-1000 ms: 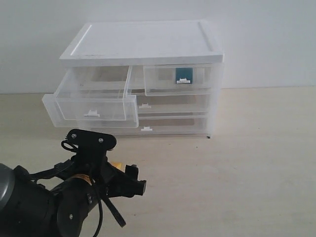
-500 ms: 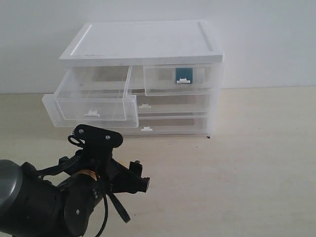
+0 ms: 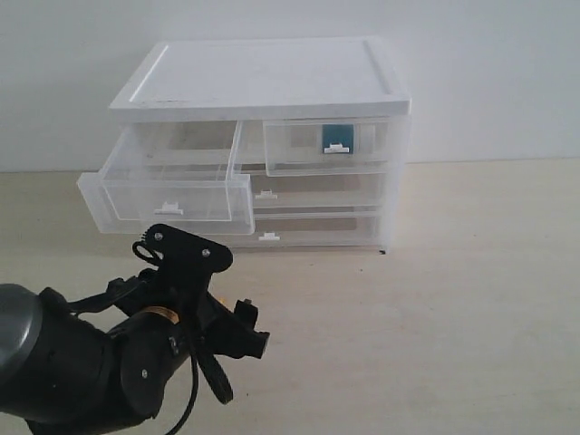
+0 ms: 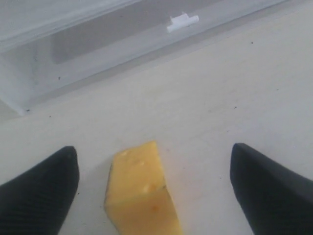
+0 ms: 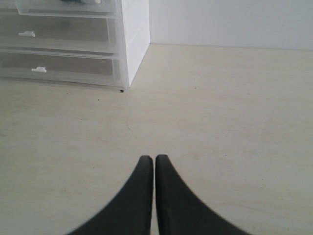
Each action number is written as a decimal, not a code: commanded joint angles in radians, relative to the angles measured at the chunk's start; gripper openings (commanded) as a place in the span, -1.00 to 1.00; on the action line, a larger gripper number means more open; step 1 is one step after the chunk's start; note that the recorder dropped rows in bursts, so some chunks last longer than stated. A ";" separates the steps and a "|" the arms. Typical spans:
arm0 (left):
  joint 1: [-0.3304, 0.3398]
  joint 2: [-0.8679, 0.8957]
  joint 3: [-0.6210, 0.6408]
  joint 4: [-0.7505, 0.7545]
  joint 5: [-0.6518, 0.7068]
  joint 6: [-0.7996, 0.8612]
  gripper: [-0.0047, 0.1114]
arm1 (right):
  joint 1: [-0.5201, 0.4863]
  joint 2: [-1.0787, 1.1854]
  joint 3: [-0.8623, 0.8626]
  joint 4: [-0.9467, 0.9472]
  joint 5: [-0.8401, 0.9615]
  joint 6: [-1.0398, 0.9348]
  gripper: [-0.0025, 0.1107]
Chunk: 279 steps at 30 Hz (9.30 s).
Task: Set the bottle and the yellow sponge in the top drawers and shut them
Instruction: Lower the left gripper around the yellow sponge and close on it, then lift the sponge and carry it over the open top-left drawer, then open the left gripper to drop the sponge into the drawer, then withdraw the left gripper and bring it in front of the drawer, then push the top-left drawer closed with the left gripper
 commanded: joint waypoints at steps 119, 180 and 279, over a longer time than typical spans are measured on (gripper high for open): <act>0.547 -0.357 -0.668 0.418 1.473 0.706 -0.85 | -0.002 -0.005 0.000 -0.008 -0.007 -0.002 -0.96; 0.586 -0.320 -0.722 0.246 1.402 0.599 -0.71 | -0.002 -0.005 0.000 -0.008 -0.007 -0.002 -0.96; 0.228 -0.161 -0.103 0.251 -0.176 0.033 -0.85 | -0.002 -0.005 0.000 -0.008 -0.007 -0.002 -0.96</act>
